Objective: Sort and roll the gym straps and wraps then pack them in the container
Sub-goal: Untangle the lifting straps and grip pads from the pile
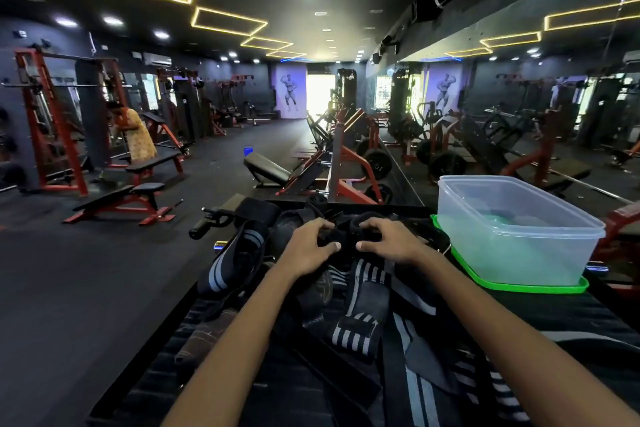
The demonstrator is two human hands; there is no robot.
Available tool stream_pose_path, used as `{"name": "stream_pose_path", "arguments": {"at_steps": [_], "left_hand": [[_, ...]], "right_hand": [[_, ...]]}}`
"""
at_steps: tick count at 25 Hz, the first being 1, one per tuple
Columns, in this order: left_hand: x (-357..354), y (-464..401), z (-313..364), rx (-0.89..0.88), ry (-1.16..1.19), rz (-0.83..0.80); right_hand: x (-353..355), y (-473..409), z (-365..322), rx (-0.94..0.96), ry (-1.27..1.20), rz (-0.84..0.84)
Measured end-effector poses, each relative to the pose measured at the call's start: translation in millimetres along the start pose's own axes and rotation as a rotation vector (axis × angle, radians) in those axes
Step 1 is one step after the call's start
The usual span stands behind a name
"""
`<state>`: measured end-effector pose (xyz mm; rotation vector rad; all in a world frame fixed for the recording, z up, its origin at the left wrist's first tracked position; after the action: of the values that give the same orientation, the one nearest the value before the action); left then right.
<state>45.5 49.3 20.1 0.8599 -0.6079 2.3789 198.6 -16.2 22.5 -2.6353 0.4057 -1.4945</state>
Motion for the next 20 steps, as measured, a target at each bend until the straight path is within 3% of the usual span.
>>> {"name": "stream_pose_path", "arguments": {"at_steps": [7, 14, 20], "left_hand": [[-24.3, 21.3, -23.1, -0.081, -0.28, 0.074], [-29.0, 25.6, -12.8, -0.224, -0.551, 0.09], [-28.1, 33.7, -27.2, 0.049, -0.739, -0.007]], "right_hand": [[-37.2, 19.1, 9.6, 0.086, 0.128, 0.05], [-56.3, 35.0, 2.5, 0.131, 0.474, -0.017], [-49.0, 35.8, 8.1, 0.055, 0.568, -0.019]]}}
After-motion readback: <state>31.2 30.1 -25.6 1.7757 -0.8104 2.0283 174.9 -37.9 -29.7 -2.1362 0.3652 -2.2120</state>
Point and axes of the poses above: each hand's wrist, its own y-axis away from the middle knuckle, its own x-axis out of the back of the hand, z = x × y, the point moved 7 cm from there along -y, towards the middle knuckle, and after that the axes turned 5 degrees about x, right-handed, at the moved point
